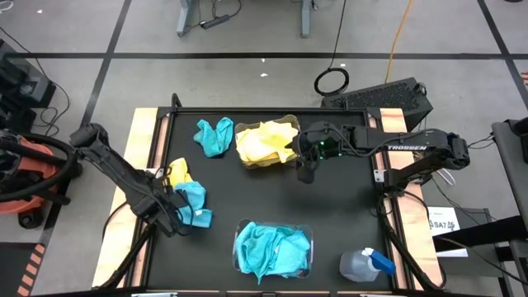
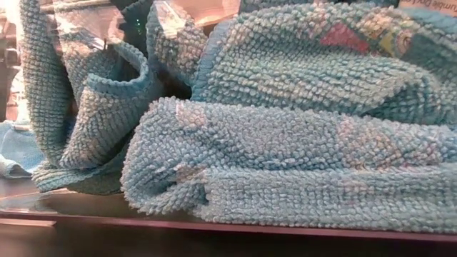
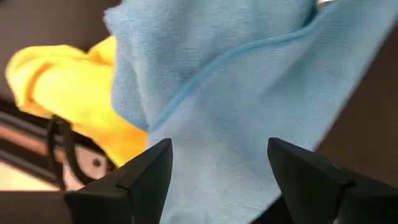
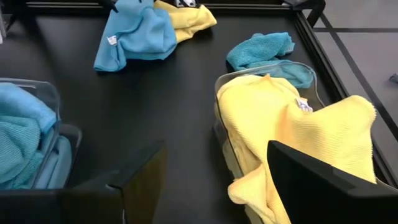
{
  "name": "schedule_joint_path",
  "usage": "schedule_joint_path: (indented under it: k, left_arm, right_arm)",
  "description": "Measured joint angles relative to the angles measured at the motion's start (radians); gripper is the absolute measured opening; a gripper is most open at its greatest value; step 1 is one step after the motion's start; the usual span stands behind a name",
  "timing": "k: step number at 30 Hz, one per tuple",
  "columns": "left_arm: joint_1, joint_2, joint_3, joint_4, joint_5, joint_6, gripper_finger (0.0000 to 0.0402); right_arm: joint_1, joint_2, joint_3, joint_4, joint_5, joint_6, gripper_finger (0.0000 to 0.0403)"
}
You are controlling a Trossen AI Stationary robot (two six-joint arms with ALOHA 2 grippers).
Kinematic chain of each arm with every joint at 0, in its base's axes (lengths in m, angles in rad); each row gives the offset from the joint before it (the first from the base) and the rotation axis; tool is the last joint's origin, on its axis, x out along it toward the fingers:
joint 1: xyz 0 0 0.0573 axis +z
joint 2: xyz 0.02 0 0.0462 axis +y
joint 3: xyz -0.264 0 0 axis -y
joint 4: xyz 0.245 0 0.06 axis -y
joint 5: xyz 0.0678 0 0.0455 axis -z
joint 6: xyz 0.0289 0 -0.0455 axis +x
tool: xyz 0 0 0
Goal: Sort microfiber towel by color & place in baskets
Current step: Put the blue towel into the bottom transparent bin
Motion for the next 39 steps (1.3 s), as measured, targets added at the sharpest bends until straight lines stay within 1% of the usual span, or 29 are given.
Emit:
schedule_joint_path:
  k: [4,6,9,13,16,20,21,22,25,35,39]
  left_arm:
    - [-0.001,0.054,-0.009,0.000,-0.029,-0.003,0.0246]
    - [0.000,0.081,-0.033,0.018,-0.016,-0.004,0.0233]
    - [0.000,0.113,-0.074,0.092,0.022,0.003,0.0213]
    - [0.000,0.131,-0.085,0.119,0.016,-0.005,0.0178]
    - [0.000,0.132,-0.080,0.120,0.012,-0.003,0.0128]
    - [0.000,0.131,-0.038,0.113,0.009,0.029,0.0039]
    - [0.000,0.131,-0.022,0.110,0.005,0.041,0.0021]
    - [0.000,0.131,-0.005,0.100,-0.006,0.048,0.0013]
    - [0.000,0.131,0.059,0.048,-0.062,0.057,0.0012]
    - [0.000,0.130,0.324,-0.221,-0.323,0.030,0.0004]
    - [0.000,0.130,0.412,-0.275,-0.428,0.014,0.0004]
  right_arm:
    - [0.010,0.001,0.000,0.000,0.000,0.005,0.0271]
    - [0.015,0.001,0.000,0.000,0.000,0.011,0.0271]
    - [0.025,0.001,0.000,0.000,0.003,0.019,0.0271]
    - [0.040,0.001,0.000,-0.001,0.023,0.019,0.0271]
    - [0.045,0.001,0.000,-0.001,0.024,0.030,0.0271]
    - [0.046,0.001,0.000,-0.001,0.025,0.038,0.0271]
    - [0.046,0.001,0.000,-0.001,0.026,0.043,0.0271]
    - [0.046,0.001,0.000,-0.001,0.026,0.045,0.0271]
    - [0.046,0.001,0.000,-0.001,0.026,0.046,0.0271]
    - [0.052,0.001,0.000,-0.003,0.018,0.053,0.0271]
    - [0.078,0.001,0.000,-0.004,0.011,0.053,0.0271]
